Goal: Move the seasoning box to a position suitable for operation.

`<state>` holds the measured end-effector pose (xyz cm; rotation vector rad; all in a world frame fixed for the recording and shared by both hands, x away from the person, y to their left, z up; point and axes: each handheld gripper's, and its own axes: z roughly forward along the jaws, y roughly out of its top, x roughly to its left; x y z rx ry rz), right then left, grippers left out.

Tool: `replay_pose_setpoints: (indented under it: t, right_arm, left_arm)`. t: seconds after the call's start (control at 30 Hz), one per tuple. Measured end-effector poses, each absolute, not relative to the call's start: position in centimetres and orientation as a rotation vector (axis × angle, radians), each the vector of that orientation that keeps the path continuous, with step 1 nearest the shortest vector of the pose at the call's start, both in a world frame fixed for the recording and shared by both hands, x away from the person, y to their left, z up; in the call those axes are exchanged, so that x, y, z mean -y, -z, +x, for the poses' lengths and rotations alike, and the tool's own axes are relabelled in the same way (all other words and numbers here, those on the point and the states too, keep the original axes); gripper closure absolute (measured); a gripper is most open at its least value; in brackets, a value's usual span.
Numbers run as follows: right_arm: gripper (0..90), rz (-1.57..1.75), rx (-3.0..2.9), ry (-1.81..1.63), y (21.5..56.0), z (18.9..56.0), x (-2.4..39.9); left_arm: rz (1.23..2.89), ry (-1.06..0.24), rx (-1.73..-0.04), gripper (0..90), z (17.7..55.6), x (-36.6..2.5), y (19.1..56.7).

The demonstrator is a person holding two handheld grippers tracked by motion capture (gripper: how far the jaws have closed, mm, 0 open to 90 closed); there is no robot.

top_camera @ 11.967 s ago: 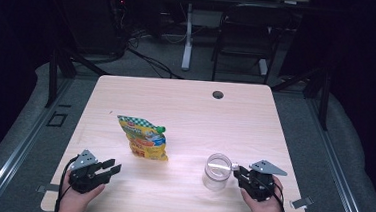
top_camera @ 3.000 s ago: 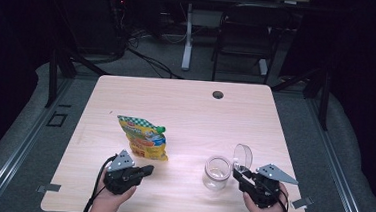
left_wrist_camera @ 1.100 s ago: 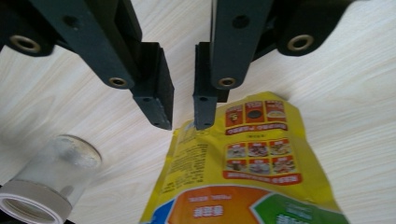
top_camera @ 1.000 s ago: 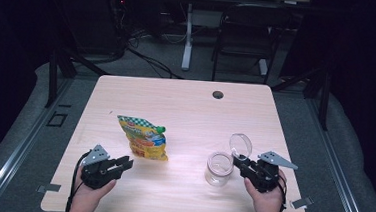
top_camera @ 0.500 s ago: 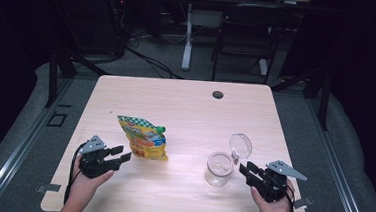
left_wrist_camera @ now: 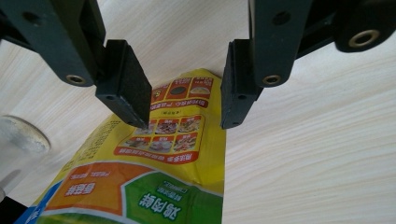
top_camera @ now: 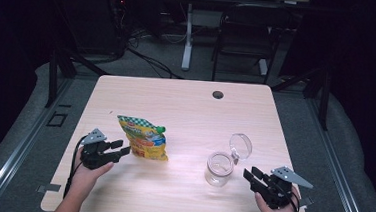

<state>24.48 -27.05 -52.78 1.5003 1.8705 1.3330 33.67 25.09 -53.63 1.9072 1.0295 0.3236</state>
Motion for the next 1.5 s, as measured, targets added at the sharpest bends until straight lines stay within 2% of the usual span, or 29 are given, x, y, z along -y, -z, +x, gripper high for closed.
replay_pose_setpoints:
  t: [0.2,0.4,0.73,1.0,1.27,1.5]
  right_arm:
    - [62.6,1.519,-1.848,-1.336,52.8,24.0,27.6]
    - [62.5,1.538,-1.832,-1.331,52.8,23.6,28.1]
    - [62.5,1.552,-1.817,-1.327,52.9,23.2,28.4]
    - [62.3,1.552,-1.823,-1.323,53.0,23.2,28.4]
    - [62.3,1.55,-1.826,-1.327,53.0,23.5,28.3]
    - [62.3,1.547,-1.834,-1.331,53.1,23.7,28.1]
  left_arm:
    - [1.914,-0.349,-1.008,52.5,34.6,-25.2,54.1]
    - [1.887,-0.296,-0.986,51.2,35.2,-25.2,54.4]
    - [1.948,-0.268,-0.94,46.1,36.0,-24.5,54.8]
    - [1.936,-0.275,-0.958,49.7,35.6,-24.7,54.5]
    - [1.941,-0.266,-0.971,57.3,35.1,-24.9,54.3]
    - [1.932,-0.24,-0.971,57.6,34.8,-25.0,54.4]
